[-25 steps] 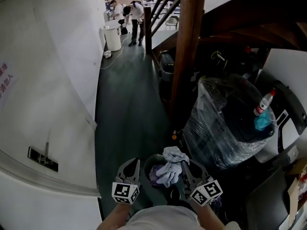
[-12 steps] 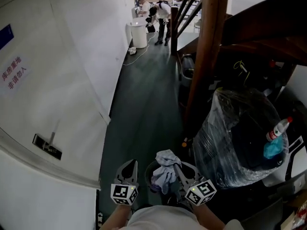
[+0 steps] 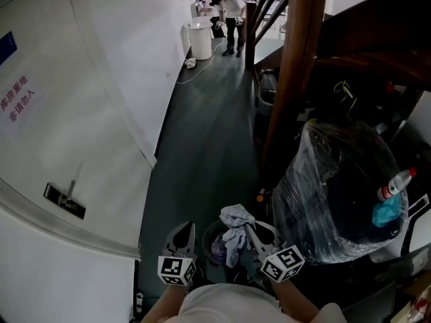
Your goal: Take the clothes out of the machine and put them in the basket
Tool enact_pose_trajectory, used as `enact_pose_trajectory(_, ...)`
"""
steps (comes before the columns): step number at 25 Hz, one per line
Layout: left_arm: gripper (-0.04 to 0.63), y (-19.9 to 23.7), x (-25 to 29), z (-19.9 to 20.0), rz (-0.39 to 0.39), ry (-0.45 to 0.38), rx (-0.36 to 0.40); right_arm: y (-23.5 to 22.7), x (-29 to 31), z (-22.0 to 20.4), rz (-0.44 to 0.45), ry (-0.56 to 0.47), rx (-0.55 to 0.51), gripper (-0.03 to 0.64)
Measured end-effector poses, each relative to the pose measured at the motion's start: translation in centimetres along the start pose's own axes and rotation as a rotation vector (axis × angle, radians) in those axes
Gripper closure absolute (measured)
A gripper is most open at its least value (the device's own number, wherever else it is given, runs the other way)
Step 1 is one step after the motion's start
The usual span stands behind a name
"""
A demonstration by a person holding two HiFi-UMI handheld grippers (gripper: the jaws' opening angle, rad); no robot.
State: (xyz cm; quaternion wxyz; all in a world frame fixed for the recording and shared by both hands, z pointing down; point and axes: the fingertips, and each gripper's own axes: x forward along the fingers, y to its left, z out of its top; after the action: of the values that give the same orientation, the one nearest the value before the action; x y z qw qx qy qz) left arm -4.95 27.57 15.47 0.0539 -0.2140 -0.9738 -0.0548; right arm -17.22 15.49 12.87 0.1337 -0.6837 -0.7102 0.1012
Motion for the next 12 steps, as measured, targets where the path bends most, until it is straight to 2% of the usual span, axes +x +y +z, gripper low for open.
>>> enact_pose_trajectory(12,0.575,5.1,3.3,-1.2,-0.145,0.042,0.001,-0.5,4.2,0.2,-0.163,-0.045,-0.010,0.580)
